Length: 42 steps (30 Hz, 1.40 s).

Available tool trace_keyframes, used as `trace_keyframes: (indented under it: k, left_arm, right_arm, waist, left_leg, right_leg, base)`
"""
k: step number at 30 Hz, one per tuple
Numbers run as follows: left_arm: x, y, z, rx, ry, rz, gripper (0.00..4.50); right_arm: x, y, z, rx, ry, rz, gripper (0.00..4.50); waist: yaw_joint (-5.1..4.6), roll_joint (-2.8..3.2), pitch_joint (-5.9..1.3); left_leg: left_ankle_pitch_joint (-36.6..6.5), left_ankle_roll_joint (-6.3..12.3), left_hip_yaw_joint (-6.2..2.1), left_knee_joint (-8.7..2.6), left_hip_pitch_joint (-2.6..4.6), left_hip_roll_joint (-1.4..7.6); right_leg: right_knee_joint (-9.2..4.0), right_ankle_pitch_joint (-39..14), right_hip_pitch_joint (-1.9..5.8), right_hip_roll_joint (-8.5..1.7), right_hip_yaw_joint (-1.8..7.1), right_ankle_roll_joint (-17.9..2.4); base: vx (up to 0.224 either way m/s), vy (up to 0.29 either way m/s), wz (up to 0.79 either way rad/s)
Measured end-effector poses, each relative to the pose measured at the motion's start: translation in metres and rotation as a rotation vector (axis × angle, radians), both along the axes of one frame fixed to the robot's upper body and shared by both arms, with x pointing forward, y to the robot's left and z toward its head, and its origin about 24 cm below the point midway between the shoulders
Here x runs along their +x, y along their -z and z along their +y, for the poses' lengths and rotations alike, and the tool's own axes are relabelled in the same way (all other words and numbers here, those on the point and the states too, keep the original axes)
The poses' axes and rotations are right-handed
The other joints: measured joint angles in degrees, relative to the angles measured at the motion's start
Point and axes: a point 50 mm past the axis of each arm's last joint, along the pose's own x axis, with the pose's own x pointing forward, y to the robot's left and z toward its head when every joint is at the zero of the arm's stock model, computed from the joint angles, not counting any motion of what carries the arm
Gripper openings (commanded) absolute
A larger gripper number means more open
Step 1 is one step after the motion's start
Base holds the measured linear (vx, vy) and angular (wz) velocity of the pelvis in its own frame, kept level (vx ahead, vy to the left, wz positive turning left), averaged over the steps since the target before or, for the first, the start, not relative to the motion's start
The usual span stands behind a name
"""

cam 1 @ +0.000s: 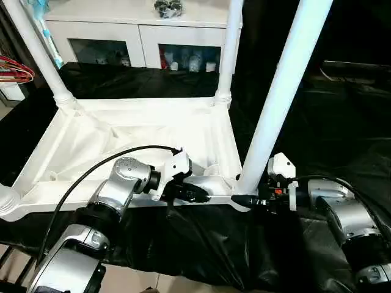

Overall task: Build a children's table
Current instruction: Rotate leg to tighten

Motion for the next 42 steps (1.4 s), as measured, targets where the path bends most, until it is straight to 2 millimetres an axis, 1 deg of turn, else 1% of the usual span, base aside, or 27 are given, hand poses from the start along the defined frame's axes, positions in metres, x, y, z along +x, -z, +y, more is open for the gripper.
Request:
trace_keyframes:
  k: [2,5,7,8,9,11,15,16,18,20,22,24,25,26,30,32,33,34,37,39,40,42]
  left_arm:
    - [0.001,0.001,-0.002,0.002,-0.017,-0.01,0.0]
    - [0.006,0.002,-0.004,0.002,-0.1,-0.041,0.0]
    - [0.016,0.002,-0.014,0.006,-0.229,-0.069,0.0]
    - [0.019,0.002,-0.018,0.007,-0.265,-0.074,0.0]
    - [0.021,0.002,-0.023,0.005,-0.292,-0.073,0.0]
    - [0.024,0.003,-0.032,0.008,-0.357,-0.076,0.0]
    - [0.028,0.003,-0.038,0.017,-0.423,-0.092,0.0]
    - [0.029,0.003,-0.039,0.019,-0.432,-0.096,0.0]
    - [0.029,0.004,-0.041,0.018,-0.437,-0.094,0.0]
    - [0.029,0.004,-0.042,0.017,-0.433,-0.101,0.0]
    - [0.029,0.004,-0.042,0.017,-0.43,-0.105,0.0]
    - [0.029,0.003,-0.042,0.015,-0.416,-0.107,0.0]
    - [0.029,0.003,-0.04,0.014,-0.402,-0.107,0.0]
    - [0.029,0.002,-0.039,0.015,-0.394,-0.107,0.0]
    - [0.025,0.001,-0.031,0.012,-0.328,-0.103,0.0]
    - [0.022,0.0,-0.028,-0.003,-0.282,-0.093,0.0]
    - [0.02,0.0,-0.026,-0.013,-0.256,-0.087,0.0]
    - [0.017,0.0,-0.026,-0.021,-0.219,-0.077,0.0]
    - [0.013,-0.002,-0.019,-0.021,-0.16,-0.066,0.0]
    - [0.01,-0.001,-0.015,-0.022,-0.127,-0.051,0.0]
    - [0.008,-0.001,-0.013,-0.022,-0.109,-0.043,0.0]
    - [0.005,0.0,-0.011,-0.02,-0.078,-0.03,0.0]
  right_arm:
    - [0.0,0.002,0.002,0.015,0.037,-0.003,2.75]
    - [0.008,0.007,0.005,0.043,0.172,-0.019,2.73]
    - [0.025,0.011,0.012,0.08,0.384,-0.032,2.72]
    - [0.031,0.012,0.014,0.085,0.448,-0.035,2.72]
    - [0.034,0.012,0.015,0.088,0.499,-0.037,2.72]
    - [0.042,0.014,0.02,0.082,0.602,-0.048,2.72]
    - [0.051,0.014,0.03,0.058,0.727,-0.069,2.72]
    - [0.052,0.014,0.033,0.054,0.745,-0.075,3.07]
    - [0.054,0.015,0.036,0.053,0.768,-0.088,3.42]
    - [0.054,0.015,0.037,0.051,0.767,-0.102,3.44]
    - [0.054,0.015,0.037,0.052,0.765,-0.109,3.76]
    - [0.054,0.015,0.037,0.059,0.747,-0.107,3.95]
    - [0.053,0.014,0.037,0.065,0.719,-0.106,3.95]
    - [0.052,0.014,0.035,0.067,0.7,-0.105,4.09]
    - [0.044,0.013,0.028,0.053,0.578,-0.124,4.09]
    - [0.04,0.011,0.025,0.052,0.514,-0.131,4.09]
    - [0.038,0.01,0.023,0.049,0.473,-0.134,4.09]
    - [0.034,0.01,0.019,0.046,0.421,-0.132,4.09]
    - [0.025,0.009,0.016,0.063,0.328,-0.114,4.09]
    - [0.019,0.008,0.011,0.062,0.268,-0.096,4.09]
    - [0.017,0.007,0.009,0.06,0.231,-0.081,3.94]
    - [0.01,0.006,0.005,0.053,0.169,-0.063,3.94]
  waist:
    - [0.02,-0.07,-0.04]
    - [-0.19,-0.15,-0.05]
    - [-0.96,-0.36,0.05]
    - [-1.31,-0.41,0.09]
    - [-1.59,-0.46,0.11]
    - [-1.88,-0.43,0.09]
    - [-2.22,-0.41,0.08]
    - [-2.37,-0.39,0.07]
    - [-2.55,-0.31,0.02]
    - [-2.67,-0.29,0.01]
    - [-2.73,-0.27,0.0]
    - [-2.77,-0.25,0.0]
    - [-2.79,-0.24,0.0]
    - [-2.79,-0.23,0.0]
    - [-2.76,-0.15,-0.01]
    - [-2.58,-0.07,-0.02]
    - [-2.4,-0.03,-0.03]
    - [-2.0,-0.01,-0.04]
    - [-1.33,0.08,-0.01]
    - [-1.09,0.08,0.0]
    - [-1.08,0.08,0.0]
    - [-0.9,0.06,0.0]
  left_leg:
    - [0.0,0.0,0.0,0.0,0.06,0.0]
    - [0.01,-0.02,0.01,0.04,0.21,-0.01]
    - [0.03,-0.05,-0.02,0.09,0.21,-0.03]
    - [0.04,-0.07,-0.02,0.11,0.18,-0.04]
    - [0.04,-0.07,-0.02,0.13,0.18,-0.06]
    - [0.04,-0.07,-0.03,0.17,0.24,-0.1]
    - [0.04,-0.07,-0.08,0.13,0.24,-0.1]
    - [0.04,-0.07,-0.09,0.11,0.23,-0.1]
    - [0.04,-0.07,-0.09,0.11,0.22,-0.1]
    - [0.04,-0.07,-0.08,0.12,0.21,-0.11]
    - [0.04,-0.07,-0.09,0.11,0.21,-0.11]
    - [0.04,-0.07,-0.08,0.1,0.2,-0.11]
    - [0.04,-0.07,-0.08,0.08,0.19,-0.1]
    - [0.04,-0.07,-0.09,0.04,0.19,-0.1]
    - [0.04,-0.07,-0.08,-0.11,0.15,-0.08]
    - [0.04,-0.07,-0.08,-0.16,0.1,-0.04]
    - [0.04,-0.05,-0.08,-0.17,0.05,-0.03]
    - [0.0,0.02,-0.05,-0.17,0.05,-0.02]
    - [0.12,0.28,-0.02,-0.17,-0.04,0.0]
    - [0.12,0.29,-0.02,-0.14,-0.05,0.0]
    - [0.12,0.29,-0.01,-0.11,-0.05,-0.01]
    - [0.07,0.21,-0.01,-0.08,-0.02,-0.01]
  right_leg:
    - [0.01,0.0,0.04,0.0,0.01,0.0]
    - [0.04,-0.01,0.16,0.0,0.05,0.03]
    - [-0.03,-0.13,0.14,0.0,0.05,0.27]
    - [-0.07,-0.13,0.13,-0.01,0.05,0.27]
    - [-0.08,-0.13,0.14,-0.03,0.07,0.27]
    - [-0.09,-0.13,0.23,-0.04,0.11,0.27]
    - [-0.08,-0.11,0.22,-0.03,0.07,0.27]
    - [-0.09,-0.11,0.21,-0.03,0.06,0.27]
    - [-0.09,-0.08,0.22,-0.03,0.07,0.24]
    - [-0.09,-0.05,0.23,-0.03,0.08,0.21]
    - [-0.08,0.03,0.24,-0.03,0.08,0.09]
    - [-0.08,0.05,0.23,-0.03,0.07,0.06]
    - [-0.08,0.1,0.21,-0.03,0.06,-0.02]
    - [-0.08,0.12,0.2,-0.03,0.06,-0.05]
    - [-0.05,0.14,0.18,-0.01,0.01,-0.08]
    - [-0.06,0.07,0.08,0.01,-0.03,0.02]
    - [-0.06,0.02,0.03,0.01,-0.05,0.05]
    - [-0.06,-0.08,0.02,0.01,-0.05,0.02]
    - [-0.06,-0.12,-0.05,0.01,-0.06,-0.04]
    - [-0.06,-0.13,-0.05,0.01,-0.05,-0.05]
    - [-0.05,-0.12,-0.04,0.0,-0.03,-0.05]
    - [-0.04,-0.12,-0.01,0.0,-0.02,-0.05]
  base:
    - [0.0,0.0,0.0]
    - [0.0,0.0,0.0]
    - [-0.035,0.002,-0.01]
    - [-0.053,0.003,-0.02]
    - [0.0,0.0,0.0]
    - [0.0,0.0,0.0]
    - [0.0,0.0,0.0]
    - [0.0,0.0,0.0]
    - [0.0,0.0,0.0]
    - [0.0,0.0,0.0]
    - [0.0,0.0,0.0]
    - [0.0,0.0,0.0]
    - [0.0,0.0,0.0]
    - [0.0,0.0,0.0]
    - [0.0,0.0,0.0]
    - [0.0,0.0,0.0]
    - [0.05,-0.001,0.01]
    - [0.0,0.0,0.0]
    - [0.0,0.0,0.0]
    - [0.0,0.0,0.0]
    - [0.0,0.0,0.0]
    - [0.0,0.0,0.0]
